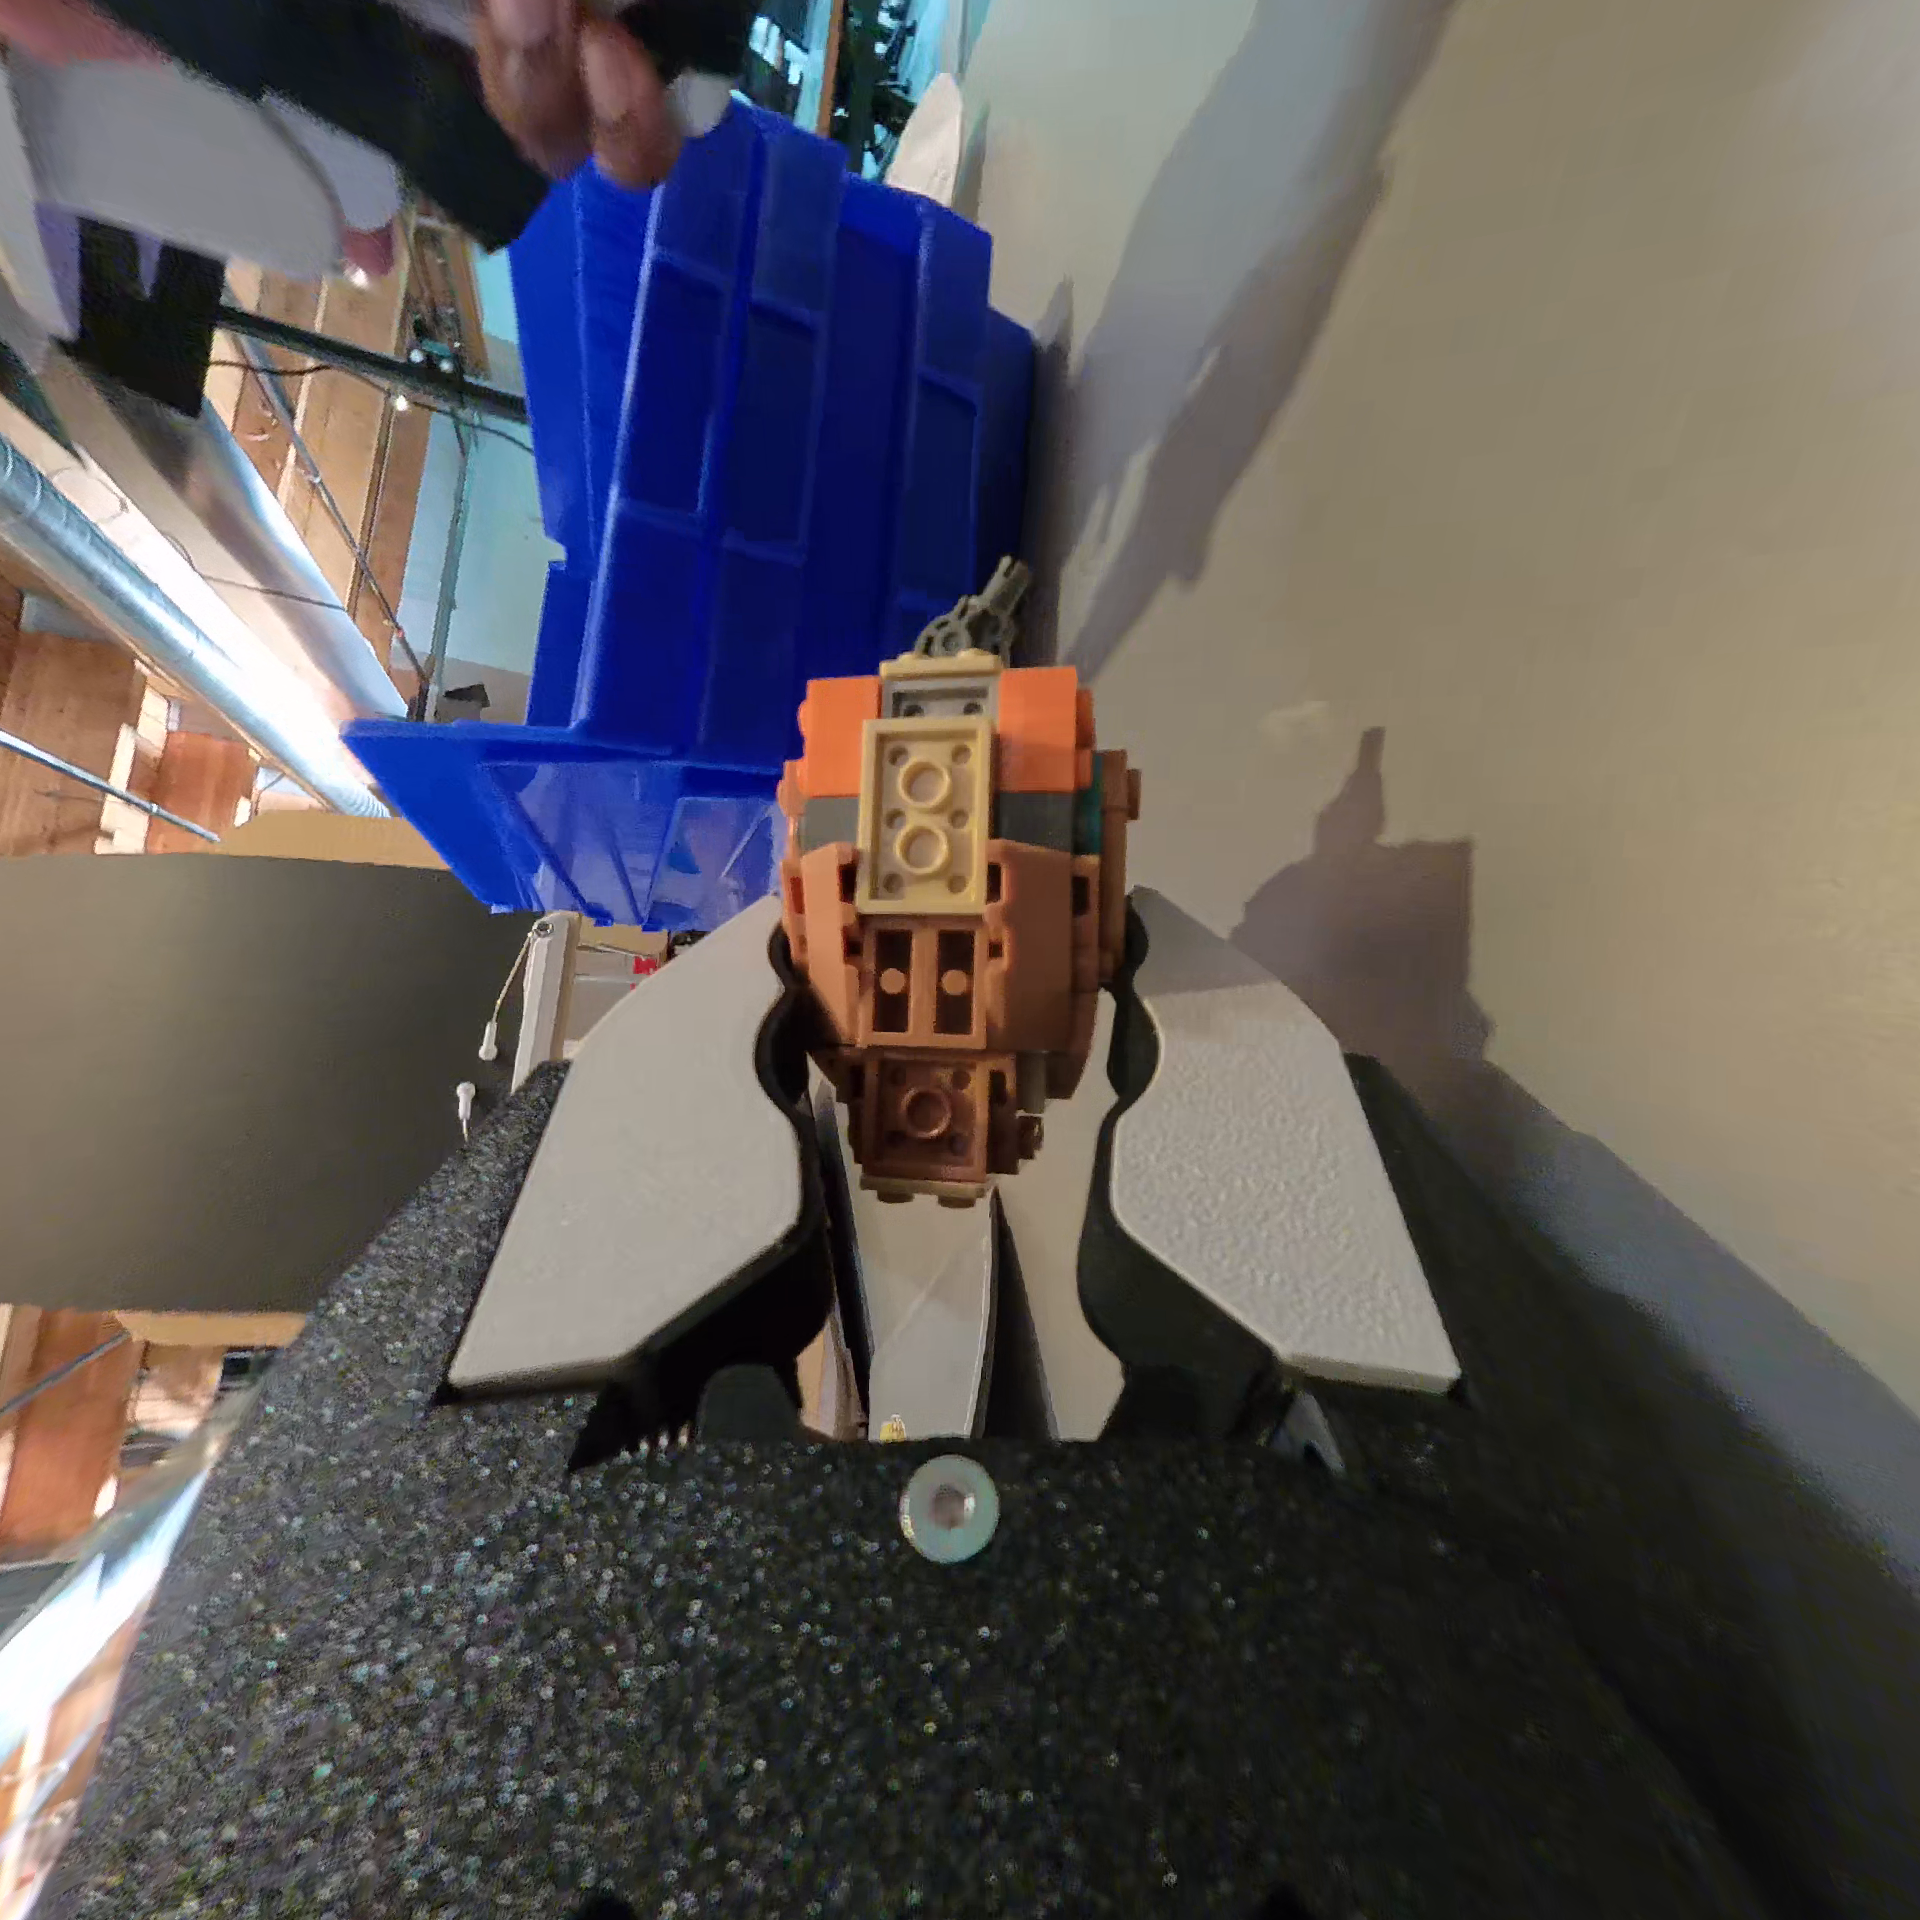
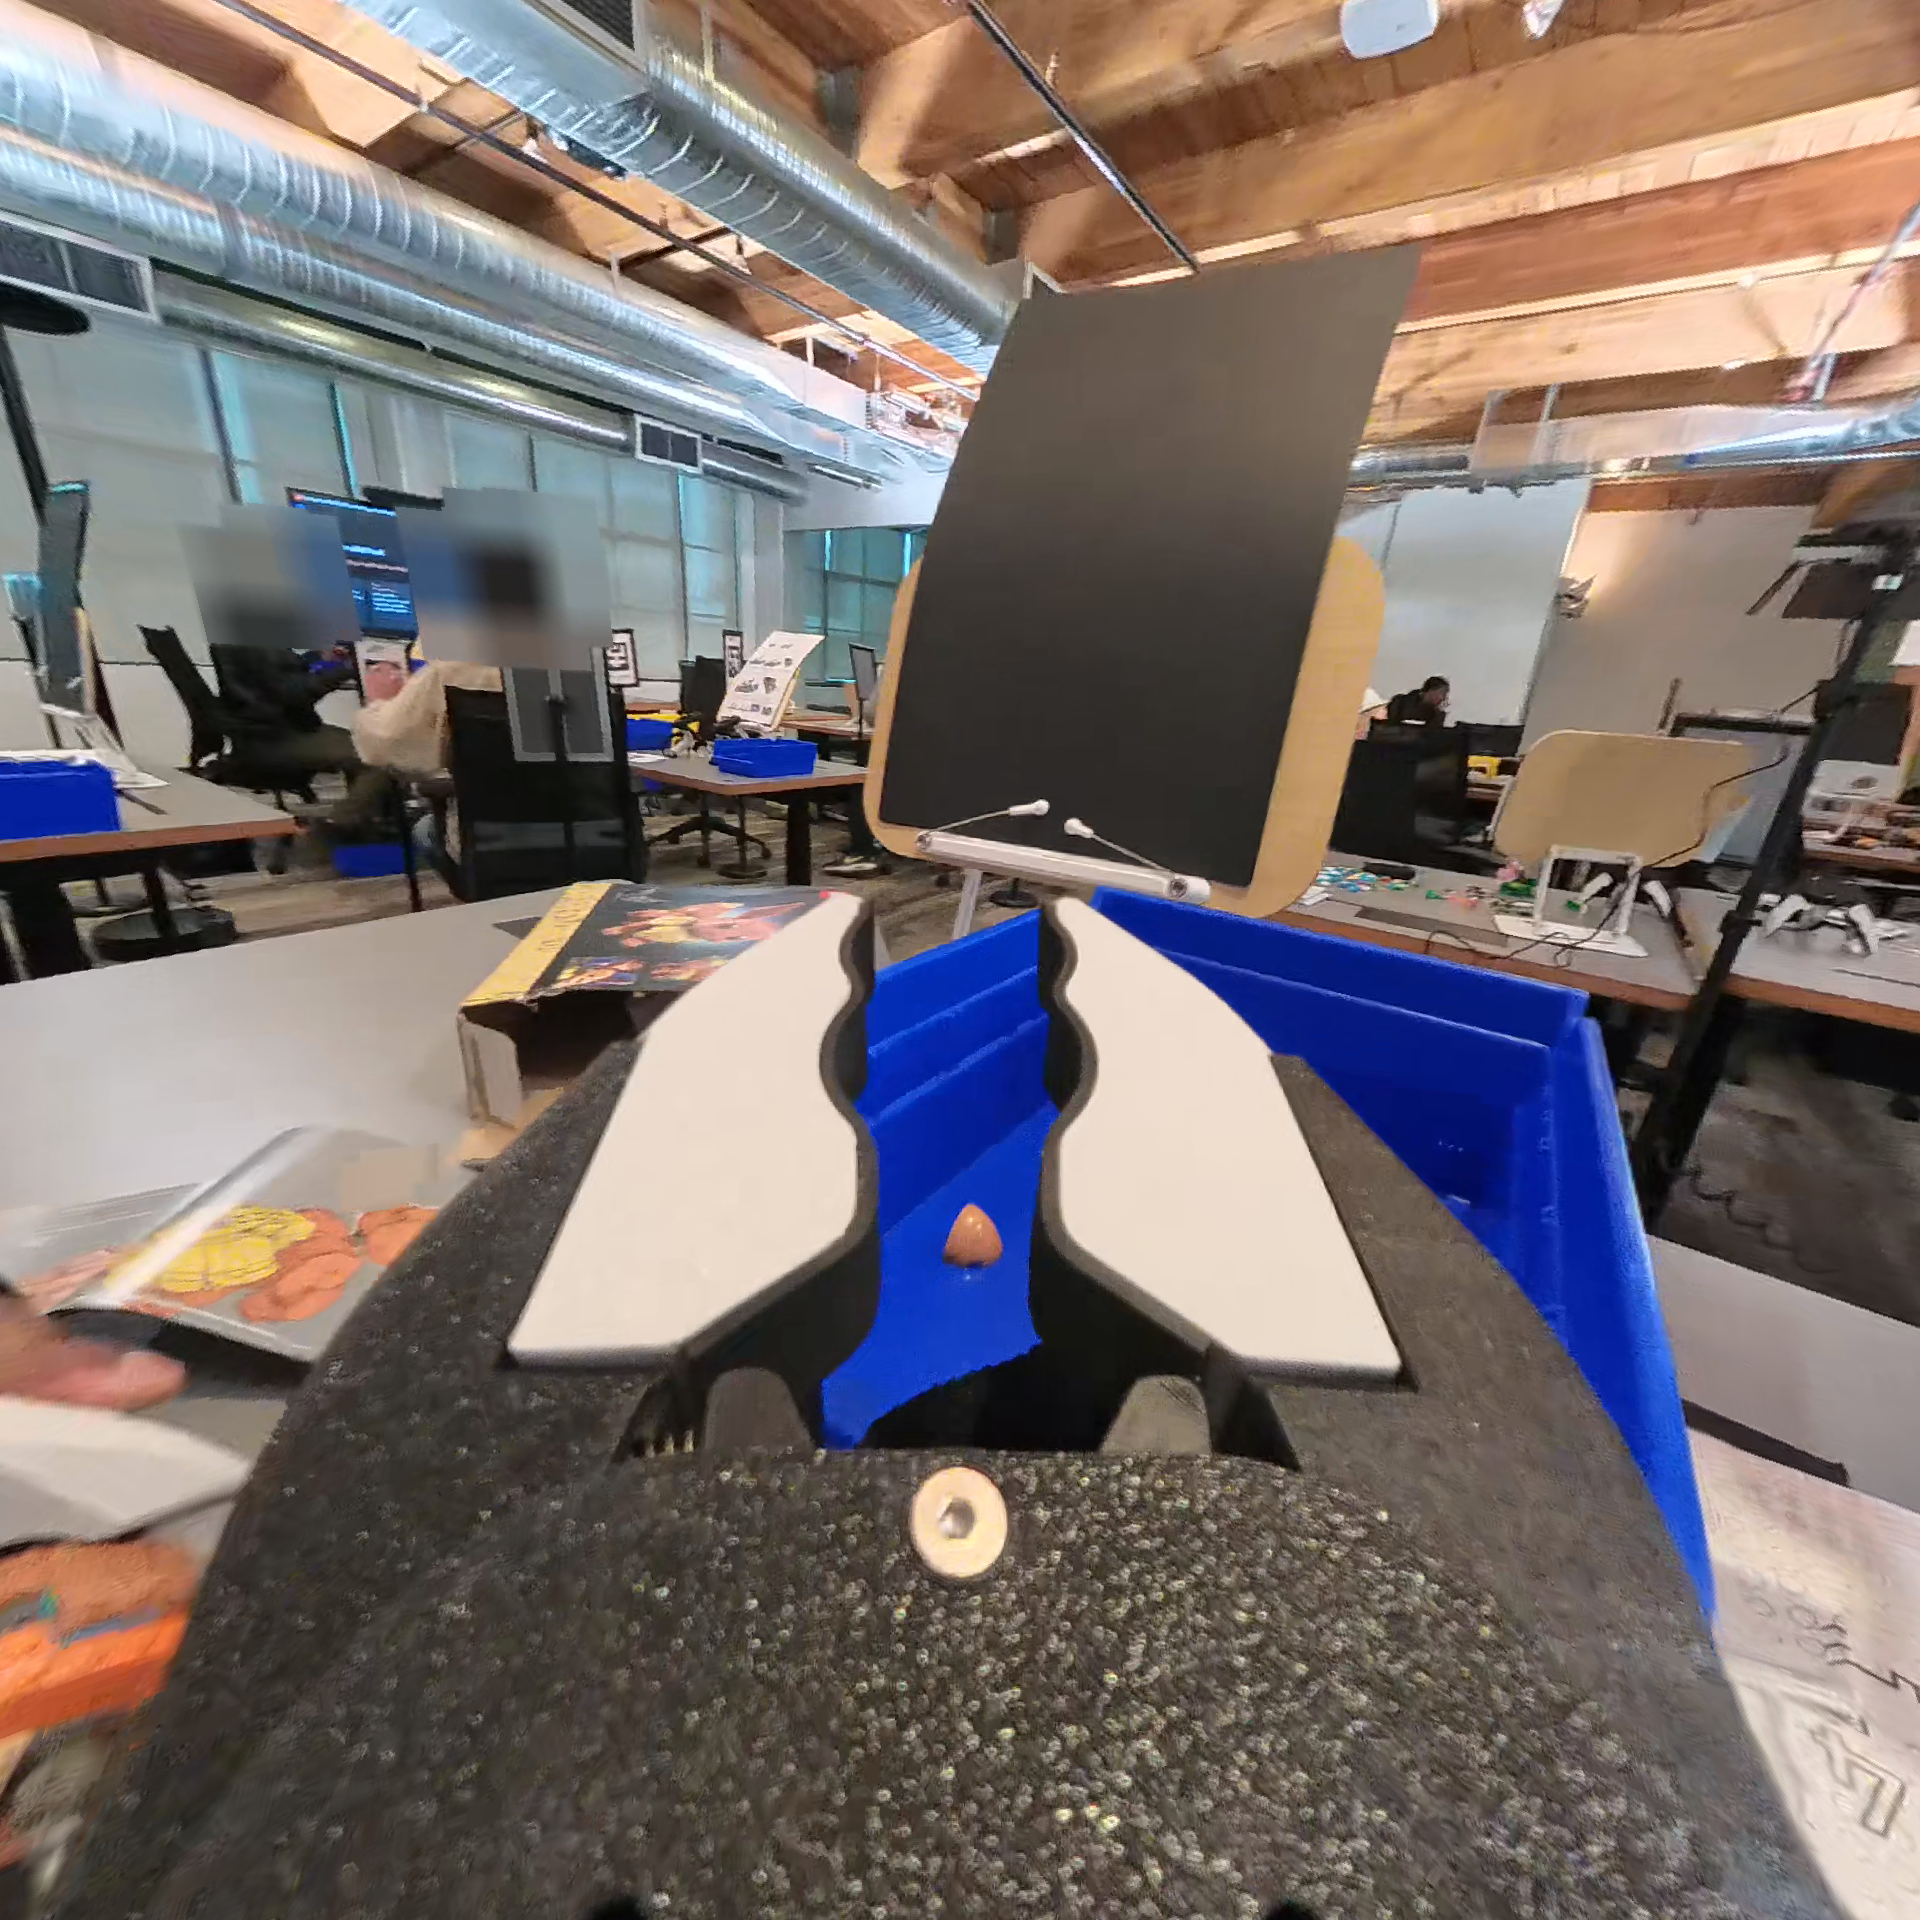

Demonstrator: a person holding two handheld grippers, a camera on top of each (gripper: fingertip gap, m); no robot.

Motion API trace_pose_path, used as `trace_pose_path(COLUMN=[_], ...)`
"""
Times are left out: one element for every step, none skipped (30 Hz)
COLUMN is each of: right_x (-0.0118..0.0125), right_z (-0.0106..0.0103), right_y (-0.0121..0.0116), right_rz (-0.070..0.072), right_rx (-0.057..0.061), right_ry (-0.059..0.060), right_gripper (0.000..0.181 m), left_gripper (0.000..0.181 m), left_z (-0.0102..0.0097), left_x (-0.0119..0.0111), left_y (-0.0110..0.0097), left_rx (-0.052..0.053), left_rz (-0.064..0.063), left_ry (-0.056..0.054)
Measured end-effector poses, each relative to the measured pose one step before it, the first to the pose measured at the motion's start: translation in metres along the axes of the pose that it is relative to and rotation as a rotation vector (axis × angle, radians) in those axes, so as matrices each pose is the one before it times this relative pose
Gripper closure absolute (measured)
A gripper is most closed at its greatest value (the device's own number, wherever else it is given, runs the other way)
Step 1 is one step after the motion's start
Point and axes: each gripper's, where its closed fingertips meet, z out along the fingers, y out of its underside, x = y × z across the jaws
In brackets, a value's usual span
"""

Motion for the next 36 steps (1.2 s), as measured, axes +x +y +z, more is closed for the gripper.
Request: trace_pose_path(right_x=[-0.00522, -0.01092, -0.01693, -0.02088, -0.02228, -0.02103, -0.01851, -0.01747, -0.01627, -0.01430, -0.01110, -0.00668, -0.00250, -0.00121, -0.00026, 0.00016, 0.00007, -0.00025, -0.00065, -0.00069, -0.00030, -0.00110, -0.00195, -0.00156, -0.00100, -0.00086, -0.00083, -0.00092, -0.00047, -0.00017, -0.00059, -0.00063, -0.00061, -0.00058, 0.00030, 0.00090], right_z=[-0.00308, -0.00281, -0.00200, -0.00091, 0.00098, 0.00288, 0.00427, 0.00509, 0.00558, 0.00569, 0.00524, 0.00332, 0.00192, 0.00073, -0.00032, -0.00075, -0.00046, 0.00002, 0.00051, 0.00086, 0.00148, 0.00212, 0.00242, 0.00248, 0.00197, 0.00142, 0.00121, 0.00083, 0.00064, 0.00063, 0.00038, 0.00034, 0.00051, 0.00038, 0.00031, 0.00005], right_y=[0.00104, 0.00260, 0.00433, 0.00579, 0.00699, 0.00728, 0.00651, 0.00491, 0.00312, 0.00144, -0.00022, -0.00283, -0.00386, -0.00372, -0.00366, -0.00274, -0.00081, 0.00065, 0.00134, 0.00176, 0.00233, 0.00287, 0.00286, 0.00269, 0.00155, 0.00061, 0.00053, 0.00005, 0.00035, 0.00063, 0.00041, 0.00030, 0.00023, 0.00038, 0.00068, 0.00081], right_rz=[-0.0058, -0.0165, -0.0218, -0.0224, -0.0244, -0.0303, -0.0311, -0.0222, -0.0061, 0.0063, 0.0086, 0.0100, 0.0071, 0.0034, 0.0028, 0.0079, 0.0190, 0.0287, 0.0333, 0.0317, 0.0298, 0.0282, 0.0263, 0.0244, 0.0230, 0.0234, 0.0247, 0.0215, 0.0145, 0.0050, -0.0004, 0.0010, 0.0048, 0.0063, 0.0039, -0.0005], right_rx=[-0.0120, -0.0228, -0.0308, -0.0345, -0.0353, -0.0338, -0.0279, -0.0207, -0.0130, -0.0043, 0.0052, 0.0188, 0.0203, 0.0160, 0.0172, 0.0139, 0.0061, 0.0012, 0.0020, 0.0049, 0.0028, -0.0020, -0.0057, -0.0064, -0.0009, 0.0032, 0.0027, 0.0047, 0.0012, -0.0028, -0.0013, -0.0014, -0.0013, -0.0010, -0.0033, -0.0051], right_ry=[-0.0218, -0.0486, -0.0792, -0.0952, -0.0945, -0.0793, -0.0599, -0.0558, -0.0540, -0.0467, -0.0309, -0.0072, 0.0128, 0.0148, 0.0143, 0.0110, 0.0053, -0.0013, -0.0045, -0.0038, -0.0003, -0.0064, -0.0137, -0.0106, -0.0071, -0.0069, -0.0074, -0.0082, -0.0035, -0.0006, -0.0012, -0.0024, -0.0038, -0.0041, 0.0015, 0.0043], right_gripper=[0.152, 0.152, 0.154, 0.155, 0.155, 0.155, 0.155, 0.155, 0.154, 0.152, 0.151, 0.152, 0.150, 0.150, 0.149, 0.149, 0.148, 0.145, 0.143, 0.142, 0.140, 0.139, 0.137, 0.135, 0.133, 0.133, 0.134, 0.134, 0.134, 0.135, 0.135, 0.137, 0.139, 0.141, 0.142, 0.144], left_gripper=[0.125, 0.125, 0.125, 0.125, 0.125, 0.125, 0.125, 0.125, 0.125, 0.125, 0.125, 0.125, 0.125, 0.125, 0.125, 0.125, 0.125, 0.125, 0.125, 0.125, 0.125, 0.125, 0.125, 0.125, 0.125, 0.125, 0.125, 0.125, 0.125, 0.125, 0.125, 0.125, 0.125, 0.125, 0.125, 0.125], left_z=[-0.00075, -0.00119, -0.00168, -0.00200, -0.00209, -0.00227, -0.00237, -0.00236, -0.00228, -0.00228, -0.00193, -0.00099, -0.00095, -0.00061, -0.00037, -0.00028, -0.00022, -0.00013, -0.00003, -0.00009, -0.00012, -0.00008, -0.00006, -0.00016, -0.00029, -0.00034, -0.00028, -0.00004, -0.00022, -0.00003, 0.00005, 0.00018, 0.00005, -0.00001, 0.00003, -0.00004], left_x=[-0.00432, -0.00548, -0.00683, -0.00798, -0.00871, -0.00914, -0.00867, -0.00763, -0.00657, -0.00571, -0.00470, -0.00455, -0.00362, -0.00268, -0.00203, -0.00252, -0.00250, -0.00160, -0.00099, -0.00079, -0.00085, -0.00032, -0.00013, -0.00021, 0.00000, -0.00009, -0.00003, 0.00062, 0.00033, 0.00022, 0.00077, 0.00085, 0.00068, 0.00029, 0.00024, 0.00068], left_y=[0.00057, 0.00007, -0.00021, -0.00053, -0.00074, -0.00138, -0.00168, -0.00230, -0.00277, -0.00339, -0.00275, -0.00042, -0.00105, -0.00104, -0.00048, 0.00018, 0.00011, 0.00019, 0.00017, 0.00013, -0.00026, -0.00051, -0.00046, -0.00031, -0.00060, -0.00106, -0.00108, -0.00087, -0.00060, -0.00039, -0.00035, 0.00002, -0.00014, -0.00019, 0.00006, 0.00036], left_rx=[0.0018, 0.0060, 0.0092, 0.0110, 0.0125, 0.0140, 0.0147, 0.0156, 0.0176, 0.0204, 0.0145, 0.0024, 0.0084, 0.0069, 0.0042, -0.0007, -0.0002, -0.0004, -0.0007, 0.0002, 0.0010, 0.0012, 0.0010, 0.0000, 0.0012, 0.0026, 0.0027, 0.0025, 0.0016, 0.0005, 0.0003, -0.0008, -0.0002, 0.0002, -0.0013, -0.0009], left_rz=[-0.0239, -0.0269, -0.0286, -0.0290, -0.0294, -0.0287, -0.0255, -0.0216, -0.0180, -0.0136, -0.0087, -0.0057, -0.0095, -0.0163, -0.0144, -0.0065, -0.0038, -0.0073, -0.0060, -0.0015, -0.0006, 0.0004, 0.0052, 0.0113, 0.0140, 0.0116, 0.0089, 0.0089, 0.0094, 0.0081, 0.0063, 0.0065, 0.0077, 0.0059, 0.0007, -0.0030], left_ry=[-0.0158, -0.0213, -0.0286, -0.0341, -0.0380, -0.0422, -0.0404, -0.0360, -0.0316, -0.0285, -0.0236, -0.0265, -0.0179, -0.0089, -0.0068, -0.0125, -0.0137, -0.0084, -0.0045, -0.0048, -0.0063, -0.0040, -0.0038, -0.0068, -0.0059, -0.0060, -0.0050, -0.0006, -0.0032, -0.0030, 0.0010, 0.0016, 0.0000, -0.0019, 0.0014, 0.0047])
